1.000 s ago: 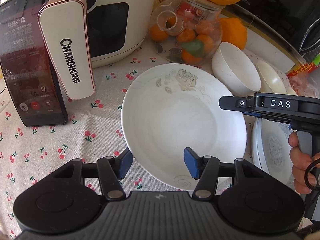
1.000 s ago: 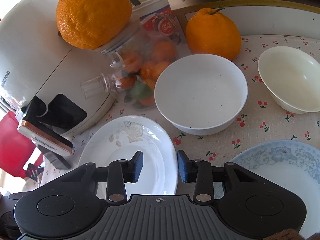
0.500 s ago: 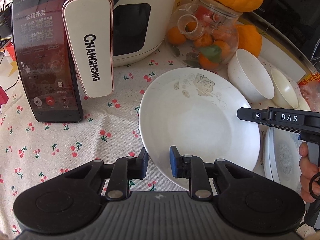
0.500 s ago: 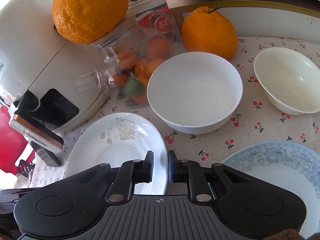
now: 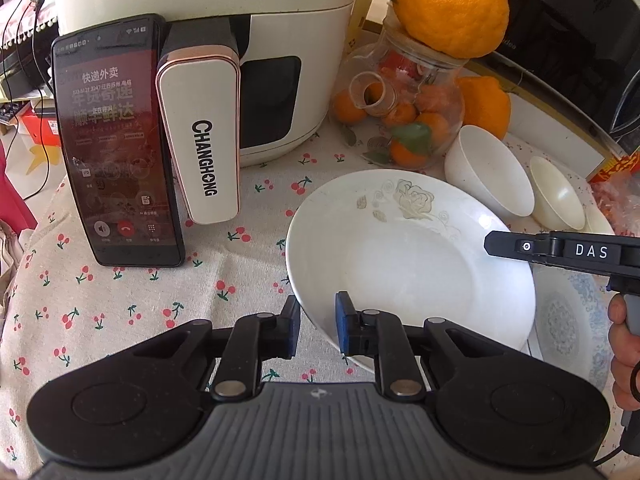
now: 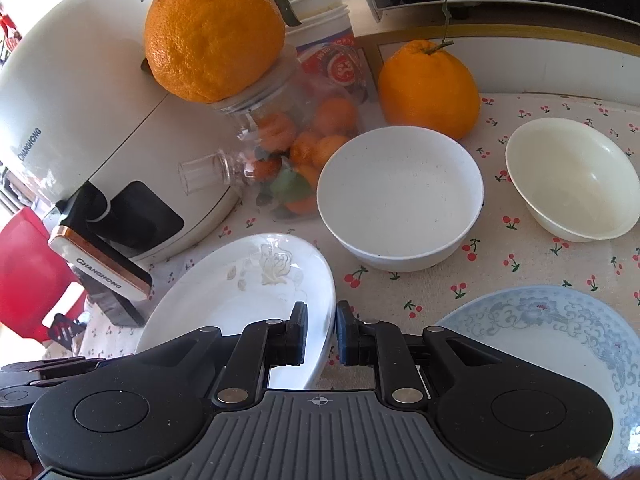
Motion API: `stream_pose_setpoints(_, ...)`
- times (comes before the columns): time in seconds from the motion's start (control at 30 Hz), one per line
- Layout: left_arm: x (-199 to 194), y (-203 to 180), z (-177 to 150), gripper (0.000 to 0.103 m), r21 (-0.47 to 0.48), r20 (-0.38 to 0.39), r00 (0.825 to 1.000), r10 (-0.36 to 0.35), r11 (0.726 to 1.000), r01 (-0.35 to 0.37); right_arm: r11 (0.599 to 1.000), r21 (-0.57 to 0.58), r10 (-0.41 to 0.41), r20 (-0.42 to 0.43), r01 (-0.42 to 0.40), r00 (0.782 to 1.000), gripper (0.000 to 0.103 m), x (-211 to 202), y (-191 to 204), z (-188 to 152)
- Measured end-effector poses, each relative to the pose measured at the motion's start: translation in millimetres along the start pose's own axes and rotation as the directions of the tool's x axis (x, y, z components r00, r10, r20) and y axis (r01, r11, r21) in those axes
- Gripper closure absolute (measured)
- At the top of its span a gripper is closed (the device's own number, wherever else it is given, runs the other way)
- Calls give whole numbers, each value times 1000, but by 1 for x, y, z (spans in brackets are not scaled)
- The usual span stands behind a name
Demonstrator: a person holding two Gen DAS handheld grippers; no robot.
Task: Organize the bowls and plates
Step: 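Lift the white plate with the left tool and carry it over the blue plates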
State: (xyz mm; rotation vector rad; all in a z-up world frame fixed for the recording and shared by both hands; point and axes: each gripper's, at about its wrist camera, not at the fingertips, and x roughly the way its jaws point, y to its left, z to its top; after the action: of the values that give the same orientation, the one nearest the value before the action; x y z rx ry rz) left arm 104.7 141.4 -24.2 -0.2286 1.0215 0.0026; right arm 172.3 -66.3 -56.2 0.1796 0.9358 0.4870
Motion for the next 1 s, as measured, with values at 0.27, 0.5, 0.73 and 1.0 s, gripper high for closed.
stream_pose_setpoints(0.27, -23, -7, -4, 89, 14, 52, 998, -27, 1000, 26, 1000, 3, 18, 40, -18, 999, 88, -26, 0, -1)
stream_pose_setpoints(0.5, -30, -19, -5, 89, 29, 72, 996, -56, 998, 54, 1000, 9, 16, 66, -16, 998, 88, -46, -7, -5)
stream_pose_setpoints(0.73, -32, -35, -4, 90, 60, 91, 990, -111, 993, 106, 1000, 22, 12, 99, -14, 995, 88, -72, -22, -11)
stream_pose_setpoints(1.0, -30, -63, -6, 90, 113, 89, 982, -164, 982, 153, 999, 46, -9, 135, 3, 991, 88, -105, -46, -20)
